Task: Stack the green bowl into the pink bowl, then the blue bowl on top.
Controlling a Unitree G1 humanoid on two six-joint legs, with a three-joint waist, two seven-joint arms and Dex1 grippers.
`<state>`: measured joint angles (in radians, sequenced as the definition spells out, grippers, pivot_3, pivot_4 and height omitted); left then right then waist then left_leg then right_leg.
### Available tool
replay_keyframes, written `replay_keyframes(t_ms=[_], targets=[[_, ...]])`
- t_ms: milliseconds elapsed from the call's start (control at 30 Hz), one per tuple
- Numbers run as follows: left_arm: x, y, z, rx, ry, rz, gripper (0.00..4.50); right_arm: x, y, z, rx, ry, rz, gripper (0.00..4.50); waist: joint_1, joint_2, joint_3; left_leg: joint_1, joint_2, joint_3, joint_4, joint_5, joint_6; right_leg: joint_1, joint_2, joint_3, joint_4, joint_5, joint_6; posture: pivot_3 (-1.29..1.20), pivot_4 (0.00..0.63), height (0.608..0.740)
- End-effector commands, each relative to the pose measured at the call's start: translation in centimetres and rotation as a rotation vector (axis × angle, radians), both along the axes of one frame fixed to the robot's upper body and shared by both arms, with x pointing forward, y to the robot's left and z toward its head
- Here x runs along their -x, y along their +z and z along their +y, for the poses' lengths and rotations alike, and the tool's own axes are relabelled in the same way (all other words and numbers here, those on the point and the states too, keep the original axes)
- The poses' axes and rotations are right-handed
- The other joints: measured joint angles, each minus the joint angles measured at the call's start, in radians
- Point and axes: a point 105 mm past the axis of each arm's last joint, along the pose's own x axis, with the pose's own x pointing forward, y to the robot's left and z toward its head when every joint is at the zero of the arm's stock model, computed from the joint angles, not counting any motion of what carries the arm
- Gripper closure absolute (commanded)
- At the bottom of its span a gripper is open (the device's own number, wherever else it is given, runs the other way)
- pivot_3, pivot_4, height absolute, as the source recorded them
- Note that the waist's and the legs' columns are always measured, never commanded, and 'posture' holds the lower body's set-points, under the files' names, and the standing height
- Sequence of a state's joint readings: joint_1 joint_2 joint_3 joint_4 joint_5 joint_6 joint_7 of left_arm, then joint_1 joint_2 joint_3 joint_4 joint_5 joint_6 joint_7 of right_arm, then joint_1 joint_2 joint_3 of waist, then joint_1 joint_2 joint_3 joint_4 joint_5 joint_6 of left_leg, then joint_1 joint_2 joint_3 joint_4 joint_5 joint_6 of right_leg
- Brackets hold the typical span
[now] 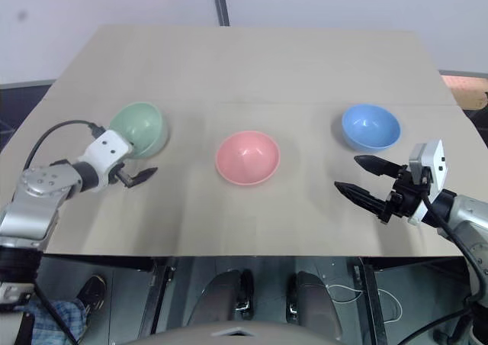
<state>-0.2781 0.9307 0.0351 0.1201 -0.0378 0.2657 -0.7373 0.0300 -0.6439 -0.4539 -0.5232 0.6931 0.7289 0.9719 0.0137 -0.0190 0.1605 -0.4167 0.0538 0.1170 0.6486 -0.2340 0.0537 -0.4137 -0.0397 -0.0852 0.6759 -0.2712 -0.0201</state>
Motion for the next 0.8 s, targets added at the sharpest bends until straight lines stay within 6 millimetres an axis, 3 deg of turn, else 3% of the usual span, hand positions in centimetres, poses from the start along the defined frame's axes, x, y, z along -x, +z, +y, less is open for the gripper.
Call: replay_keyframes(t_ms=[33, 167, 200, 233, 300, 433, 533, 667, 800], targets=[[-1.1, 0.8, -0.3, -0.03, -0.027, -0.041, 0.6, 0.0, 0.6, 0.3, 0.003, 0.004, -0.041, 0.0, 0.001, 0.0, 0.0, 0.0, 0.0, 0.0, 0.0, 0.0, 0.0, 0.0, 0.0, 0.0, 0.0, 0.0, 0.0, 0.0, 0.15, 0.74], [-1.4, 1.0, -0.6, -0.041, -0.053, -0.05, 2.29, 0.1, 0.6, 0.7, 0.001, 0.0, -0.044, 0.0, -0.001, 0.0, 0.0, 0.0, 0.0, 0.0, 0.0, 0.0, 0.0, 0.0, 0.0, 0.0, 0.0, 0.0, 0.0, 0.0, 0.15, 0.74], [-1.4, 1.0, -0.6, -0.043, -0.059, -0.049, 3.16, 0.1, 0.7, 0.8, 0.001, -0.001, -0.045, 0.0, -0.001, 0.0, 0.0, 0.0, 0.0, 0.001, 0.0, 0.0, 0.0, 0.0, 0.0, 0.0, 0.0, 0.0, 0.0, 0.0, 0.15, 0.74], [-1.5, 1.0, -0.6, -0.045, -0.063, -0.049, 3.32, 0.1, 0.7, 0.8, 0.0, -0.003, -0.046, 0.0, -0.002, 0.0, 0.0, 0.0, 0.0, 0.001, 0.0, 0.0, 0.0, 0.0, 0.0, 0.0, 0.0, 0.0, 0.0, 0.0, 0.15, 0.74], [-1.5, 1.0, -0.7, -0.048, -0.075, -0.048, 4.29, 0.1, 0.7, 0.8, 0.0, -0.006, -0.046, 0.0, -0.001, 0.0, 0.0, 0.0, 0.0, 0.001, 0.0, 0.0, 0.0, 0.0, 0.001, 0.0, 0.001, 0.0, 0.0, 0.0, 0.15, 0.74], [-1.2, 1.5, -2.0, -0.049, -0.164, -0.04, 4.42, 0.3, 0.9, 0.9, -0.005, -0.001, -0.047, 0.0, 0.0, -0.001, 0.001, 0.0, 0.0, 0.001, 0.001, 0.0, 0.0, 0.0, 0.001, 0.0, 0.002, 0.0, 0.0, 0.0, 0.15, 0.74], [-1.3, 3.7, -4.1, -0.069, -0.284, -0.062, 4.42, 0.3, 1.2, 0.9, -0.009, 0.002, -0.049, 0.0, 0.001, -0.001, 0.001, 0.0, 0.0, 0.001, 0.002, 0.0, 0.0, 0.0, 0.001, 0.0, 0.002, 0.0, 0.0, 0.0, 0.15, 0.74], [-1.8, 8.1, -9.2, -0.064, -0.494, -0.134, 4.42, 0.1, 1.2, 0.9, -0.007, 0.004, -0.047, 0.0, 0.008, -0.005, 0.003, -0.001, 0.0, -0.001, 0.005, 0.0, 0.0, 0.001, 0.001, -0.001, 0.003, 0.0, 0.0, 0.0, 0.15, 0.74], [-1.0, 10.0, -15.5, -0.201, -0.806, -0.183, 4.42, 0.1, 1.2, 1.0, -0.008, 0.006, -0.05, 0.0, 0.006, -0.005, 0.003, -0.001, -0.001, 0.001, 0.006, 0.002, -0.002, 0.002, 0.001, 0.0, 0.002, 0.001, 0.001, 0.0, 0.15, 0.74]])
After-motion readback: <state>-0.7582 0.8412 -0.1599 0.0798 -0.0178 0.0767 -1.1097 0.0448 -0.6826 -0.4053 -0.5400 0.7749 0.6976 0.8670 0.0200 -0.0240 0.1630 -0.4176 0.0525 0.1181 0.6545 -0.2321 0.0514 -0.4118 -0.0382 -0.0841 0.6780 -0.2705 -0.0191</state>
